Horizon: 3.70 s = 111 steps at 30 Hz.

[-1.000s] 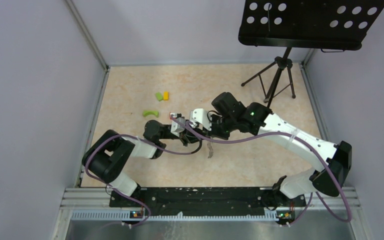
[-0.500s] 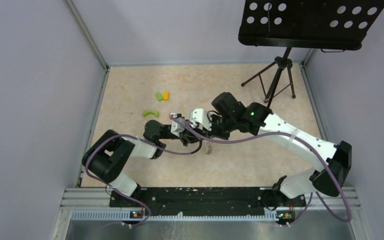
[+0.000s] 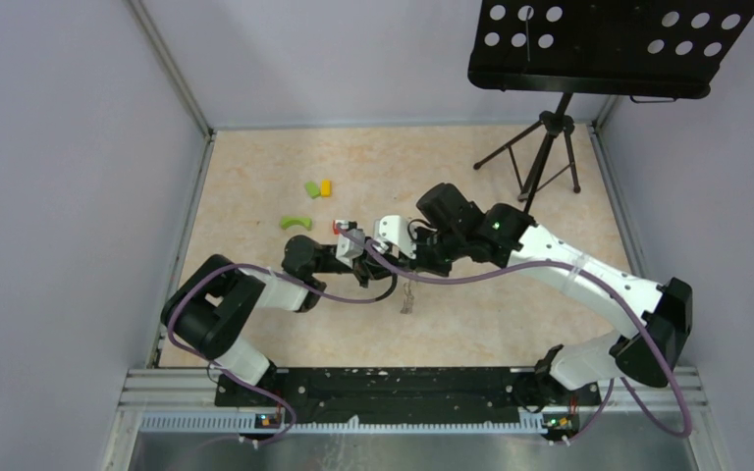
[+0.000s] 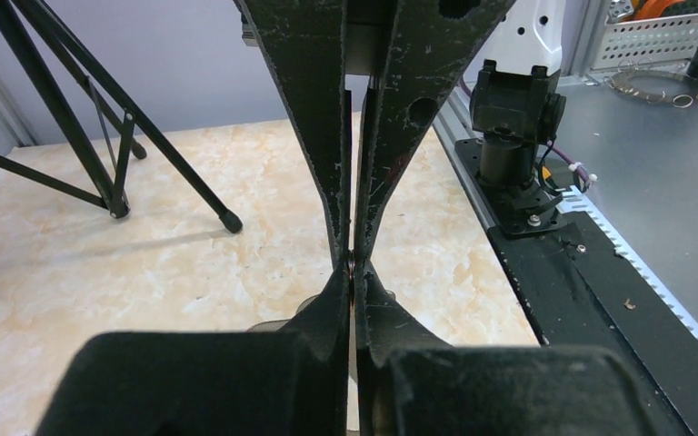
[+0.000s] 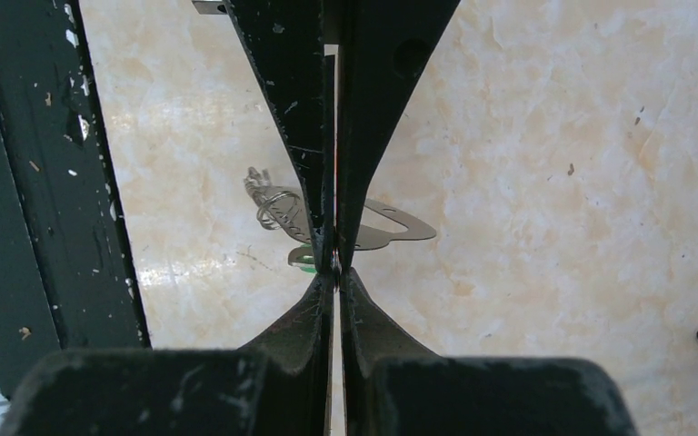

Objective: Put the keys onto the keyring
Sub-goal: Adjust the key on the keyring.

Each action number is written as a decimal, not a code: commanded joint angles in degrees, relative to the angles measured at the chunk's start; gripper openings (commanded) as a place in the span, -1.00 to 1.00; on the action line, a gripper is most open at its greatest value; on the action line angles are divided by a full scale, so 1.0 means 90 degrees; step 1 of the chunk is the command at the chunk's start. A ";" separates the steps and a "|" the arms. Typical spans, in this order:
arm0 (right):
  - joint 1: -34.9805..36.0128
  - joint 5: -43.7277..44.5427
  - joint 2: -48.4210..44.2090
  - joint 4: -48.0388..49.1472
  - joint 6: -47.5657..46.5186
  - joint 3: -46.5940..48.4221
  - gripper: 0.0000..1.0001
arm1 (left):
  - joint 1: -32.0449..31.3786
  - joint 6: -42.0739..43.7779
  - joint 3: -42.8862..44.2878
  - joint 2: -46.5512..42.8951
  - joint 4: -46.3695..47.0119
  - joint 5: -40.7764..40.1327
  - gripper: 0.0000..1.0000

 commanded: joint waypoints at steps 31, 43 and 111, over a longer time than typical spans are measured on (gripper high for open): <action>-0.1237 -0.3012 -0.0974 0.1499 0.0201 -0.1390 -0.57 | 0.0045 -0.1148 -0.0171 -0.0401 0.1790 -0.0012 -1.00; -0.1300 -0.2904 -0.0835 0.1680 0.0213 -0.1541 -0.81 | 0.0044 -0.1175 -0.0183 -0.0492 0.1790 0.0064 -1.00; -0.1638 -0.4144 -0.0889 0.1437 -0.0023 -0.1710 -0.36 | -0.0056 -0.1162 -0.0139 -0.0634 0.1795 0.0358 -1.00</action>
